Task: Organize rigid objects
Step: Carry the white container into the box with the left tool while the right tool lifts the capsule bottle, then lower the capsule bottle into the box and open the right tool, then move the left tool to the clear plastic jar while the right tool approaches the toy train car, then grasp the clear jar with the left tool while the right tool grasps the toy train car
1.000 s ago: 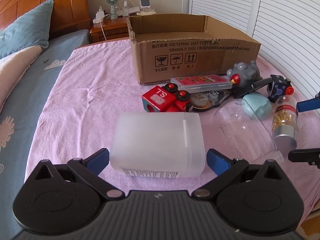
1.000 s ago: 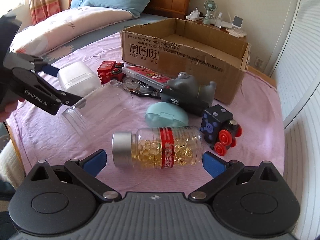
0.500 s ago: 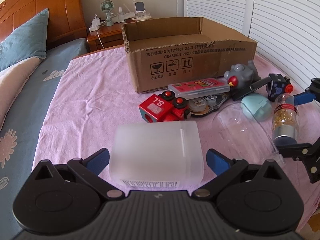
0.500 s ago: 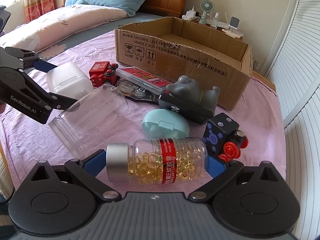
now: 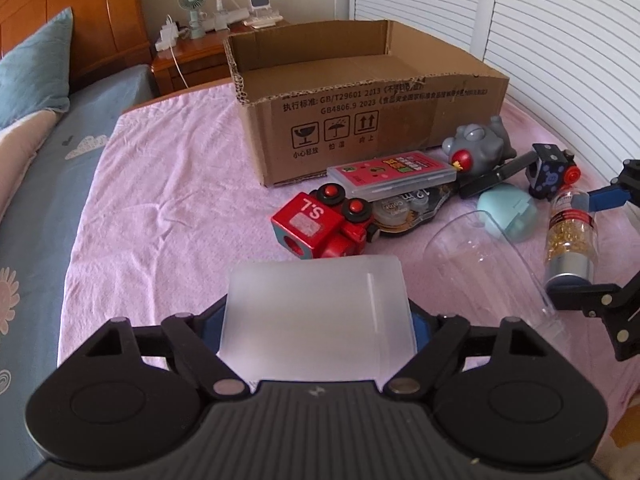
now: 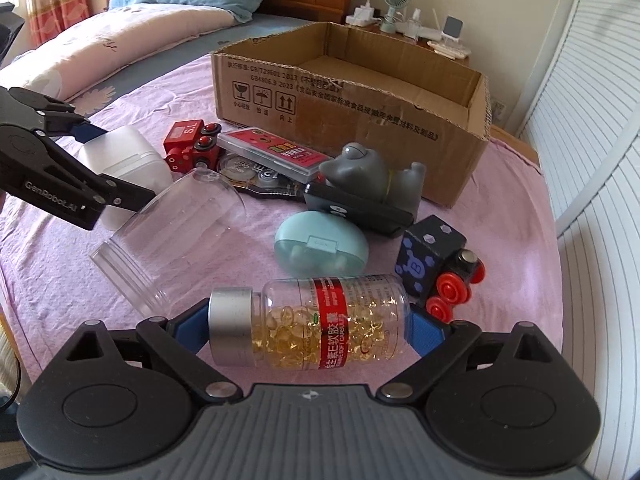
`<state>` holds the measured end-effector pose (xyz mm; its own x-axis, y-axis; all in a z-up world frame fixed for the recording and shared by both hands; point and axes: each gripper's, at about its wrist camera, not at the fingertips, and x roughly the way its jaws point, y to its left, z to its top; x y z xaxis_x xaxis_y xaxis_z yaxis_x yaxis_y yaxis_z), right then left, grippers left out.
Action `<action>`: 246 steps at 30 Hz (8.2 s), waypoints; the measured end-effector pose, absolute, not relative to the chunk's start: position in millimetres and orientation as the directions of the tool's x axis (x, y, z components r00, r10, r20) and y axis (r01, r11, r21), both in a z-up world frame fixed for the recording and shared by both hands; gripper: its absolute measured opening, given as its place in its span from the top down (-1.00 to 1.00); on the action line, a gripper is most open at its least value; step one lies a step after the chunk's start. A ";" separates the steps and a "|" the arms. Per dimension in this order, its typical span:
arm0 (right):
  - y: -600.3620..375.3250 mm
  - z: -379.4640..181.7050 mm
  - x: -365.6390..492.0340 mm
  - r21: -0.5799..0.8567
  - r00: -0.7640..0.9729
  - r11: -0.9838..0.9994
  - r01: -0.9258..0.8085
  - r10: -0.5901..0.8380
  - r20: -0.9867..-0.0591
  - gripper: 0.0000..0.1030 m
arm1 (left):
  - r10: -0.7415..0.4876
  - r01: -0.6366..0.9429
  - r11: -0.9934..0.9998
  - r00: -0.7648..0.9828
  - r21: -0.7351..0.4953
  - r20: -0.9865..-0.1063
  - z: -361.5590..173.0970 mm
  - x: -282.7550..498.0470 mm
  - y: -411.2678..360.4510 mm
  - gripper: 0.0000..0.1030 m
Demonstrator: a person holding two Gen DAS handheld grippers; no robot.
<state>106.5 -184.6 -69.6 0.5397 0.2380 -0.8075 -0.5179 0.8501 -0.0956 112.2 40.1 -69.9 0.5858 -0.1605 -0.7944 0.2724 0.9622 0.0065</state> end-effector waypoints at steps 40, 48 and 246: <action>-203.4 39.5 153.0 -0.057 0.672 0.896 -0.440 0.286 -0.683 -0.92 | -0.085 0.229 0.967 0.703 0.111 -0.707 3.7 335.6 -11.4 -0.75; -197.8 41.7 156.9 -0.045 0.660 0.897 -0.440 0.289 -0.694 -0.92 | -0.140 0.284 0.955 0.684 0.084 -0.716 29.0 271.2 6.6 -0.89; -238.7 -73.9 113.5 -0.059 0.625 0.945 -0.322 0.165 -0.763 -0.06 | -0.291 0.500 0.864 0.577 0.049 -0.763 -60.7 114.5 -48.4 -0.77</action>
<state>113.5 -238.7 -74.0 0.6248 0.1651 -0.7631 -0.3215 0.9451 -0.0588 114.5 -48.4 -60.7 0.5770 -0.2910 -0.7631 0.5005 0.8644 0.0488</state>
